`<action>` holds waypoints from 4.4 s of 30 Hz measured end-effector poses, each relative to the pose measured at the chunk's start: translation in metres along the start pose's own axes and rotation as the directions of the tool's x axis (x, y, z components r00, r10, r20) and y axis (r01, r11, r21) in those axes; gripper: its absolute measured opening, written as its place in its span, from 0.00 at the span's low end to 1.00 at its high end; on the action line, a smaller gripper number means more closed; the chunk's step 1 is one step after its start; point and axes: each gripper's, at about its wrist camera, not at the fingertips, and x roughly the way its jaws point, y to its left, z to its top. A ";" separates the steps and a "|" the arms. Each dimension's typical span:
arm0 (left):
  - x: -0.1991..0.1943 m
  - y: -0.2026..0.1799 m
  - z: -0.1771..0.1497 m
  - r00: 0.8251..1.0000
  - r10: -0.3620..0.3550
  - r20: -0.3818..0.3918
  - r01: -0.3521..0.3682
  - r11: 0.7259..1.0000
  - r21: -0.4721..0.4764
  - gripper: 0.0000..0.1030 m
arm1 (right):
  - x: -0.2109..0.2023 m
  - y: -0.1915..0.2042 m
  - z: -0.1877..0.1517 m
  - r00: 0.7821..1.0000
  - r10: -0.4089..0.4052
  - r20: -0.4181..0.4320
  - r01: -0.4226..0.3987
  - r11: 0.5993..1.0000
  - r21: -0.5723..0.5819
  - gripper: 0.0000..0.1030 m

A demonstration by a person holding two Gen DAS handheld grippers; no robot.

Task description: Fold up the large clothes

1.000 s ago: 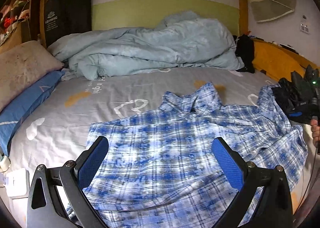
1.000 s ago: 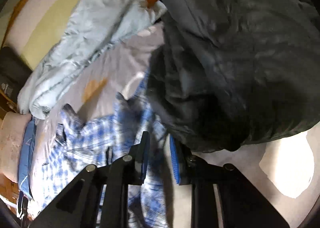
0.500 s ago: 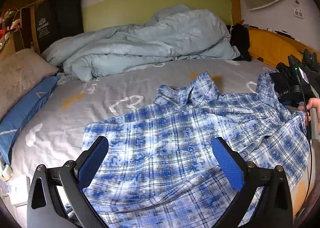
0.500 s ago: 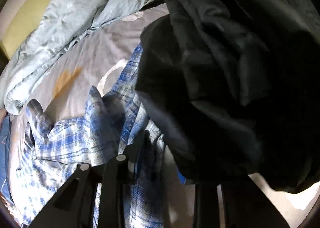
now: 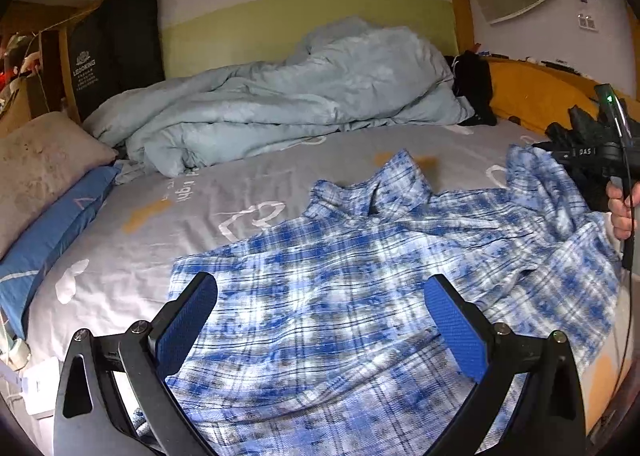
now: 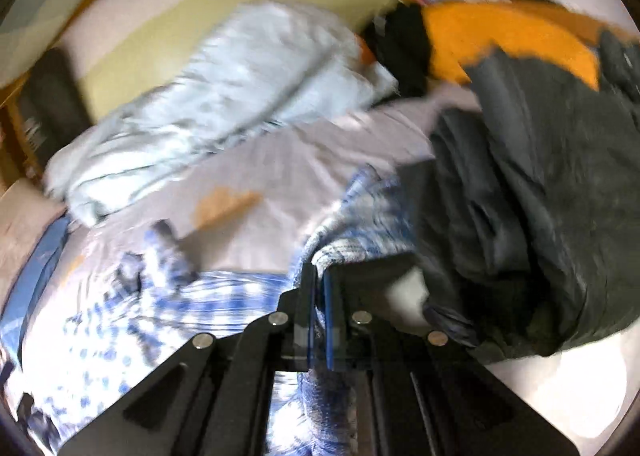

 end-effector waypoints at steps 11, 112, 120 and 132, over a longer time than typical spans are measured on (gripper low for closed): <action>0.002 0.009 0.000 0.999 -0.040 -0.027 0.038 0.997 -0.063 1.00 | 0.012 0.029 -0.032 0.935 0.241 -0.259 -0.250 0.968 0.000 0.06; 0.004 0.039 -0.013 0.997 -0.077 -0.015 0.072 0.975 -0.211 0.95 | -0.029 0.141 -0.102 0.866 0.380 -0.325 -0.476 0.825 -0.305 0.05; -0.001 0.031 -0.014 0.998 -0.068 -0.003 0.067 0.982 -0.179 0.95 | -0.027 0.163 -0.146 0.807 0.353 -0.474 -0.549 0.744 -0.380 0.07; 0.002 0.000 -0.021 0.965 -0.262 -0.018 0.258 0.957 -0.130 0.94 | -0.058 0.132 -0.097 0.850 0.415 -0.324 -0.507 0.811 -0.291 0.49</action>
